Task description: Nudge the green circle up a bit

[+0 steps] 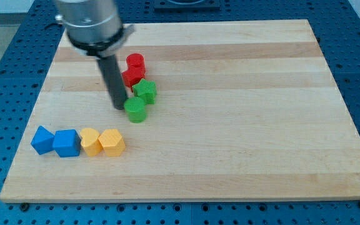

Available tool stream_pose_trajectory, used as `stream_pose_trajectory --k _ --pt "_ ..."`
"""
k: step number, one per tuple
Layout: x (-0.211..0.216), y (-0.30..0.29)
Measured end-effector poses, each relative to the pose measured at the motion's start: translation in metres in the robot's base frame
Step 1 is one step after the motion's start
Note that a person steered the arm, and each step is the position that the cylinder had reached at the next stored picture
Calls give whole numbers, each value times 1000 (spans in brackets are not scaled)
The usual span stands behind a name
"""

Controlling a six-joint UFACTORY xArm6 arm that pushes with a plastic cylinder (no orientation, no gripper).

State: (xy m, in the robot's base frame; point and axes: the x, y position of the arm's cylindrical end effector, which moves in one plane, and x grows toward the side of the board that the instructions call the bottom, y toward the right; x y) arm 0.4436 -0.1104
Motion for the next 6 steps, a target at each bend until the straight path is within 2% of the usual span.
stream_pose_trajectory --k 1,2,3,4,6 --pt "0 34" --pt "0 17" --pt "3 -24" --pt "16 -28" --pt "63 9"
